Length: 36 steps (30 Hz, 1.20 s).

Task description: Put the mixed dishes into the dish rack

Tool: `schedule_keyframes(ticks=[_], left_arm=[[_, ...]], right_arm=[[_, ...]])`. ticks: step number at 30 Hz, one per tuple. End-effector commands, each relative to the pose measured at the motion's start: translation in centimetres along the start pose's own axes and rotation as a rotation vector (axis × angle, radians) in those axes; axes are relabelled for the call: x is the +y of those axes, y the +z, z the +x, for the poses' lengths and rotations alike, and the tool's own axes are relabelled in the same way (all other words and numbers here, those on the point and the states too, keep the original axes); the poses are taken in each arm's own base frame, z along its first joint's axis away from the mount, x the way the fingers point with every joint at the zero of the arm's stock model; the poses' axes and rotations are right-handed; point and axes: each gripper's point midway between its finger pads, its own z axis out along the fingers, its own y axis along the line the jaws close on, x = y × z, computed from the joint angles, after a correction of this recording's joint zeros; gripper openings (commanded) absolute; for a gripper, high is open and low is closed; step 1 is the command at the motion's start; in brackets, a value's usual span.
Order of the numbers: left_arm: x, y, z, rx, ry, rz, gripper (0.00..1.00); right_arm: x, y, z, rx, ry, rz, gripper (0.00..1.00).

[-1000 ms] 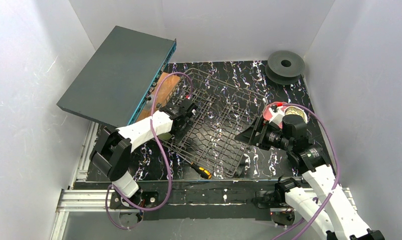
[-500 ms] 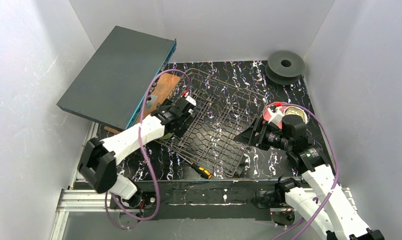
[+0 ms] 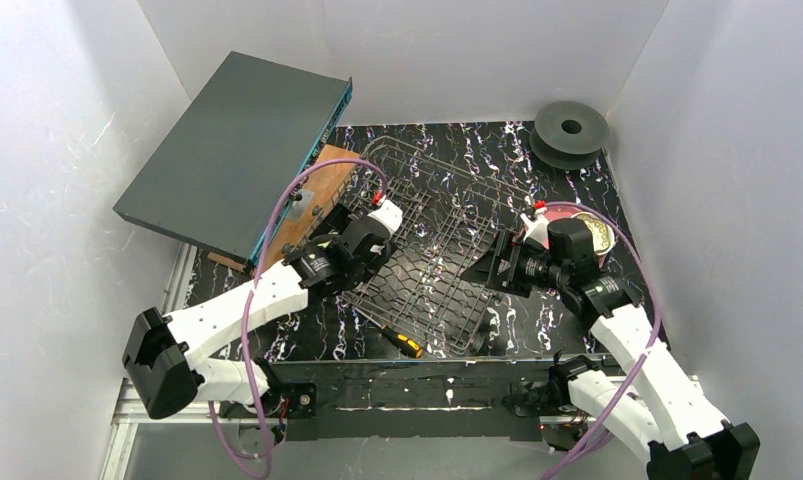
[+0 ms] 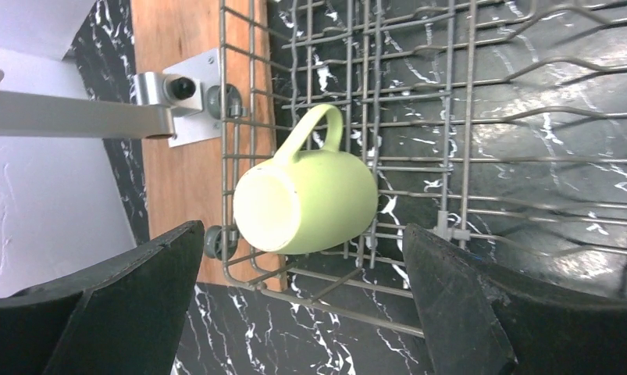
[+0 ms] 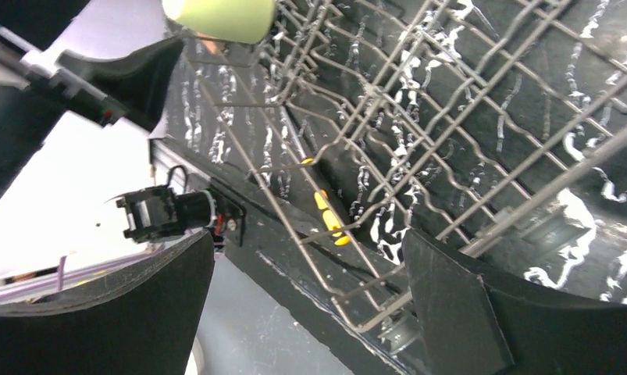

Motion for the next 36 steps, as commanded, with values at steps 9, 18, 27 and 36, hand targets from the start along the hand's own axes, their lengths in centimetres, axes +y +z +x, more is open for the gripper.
schedule_keyframes(ticks=[9, 18, 27, 36], left_arm=[[-4.3, -5.0, -5.1, -0.264, -0.208, 0.378, 0.98], [-4.1, -6.3, -6.2, -0.321, -0.251, 0.404, 0.98], [-3.3, -7.2, -6.6, -0.342, -0.261, 0.408, 0.98], [-3.0, -8.5, -7.1, -0.386, -0.322, 0.443, 0.98]], right_arm=[[-0.2, -4.7, -9.1, -0.32, -0.228, 0.31, 0.98], [-4.2, -6.5, -12.5, -0.496, -0.172, 0.562, 0.98], [-11.4, -12.4, -13.9, -0.694, 0.224, 0.98, 0.98], [-17.9, -16.0, -10.6, -0.701, 0.408, 1.133, 0.96]])
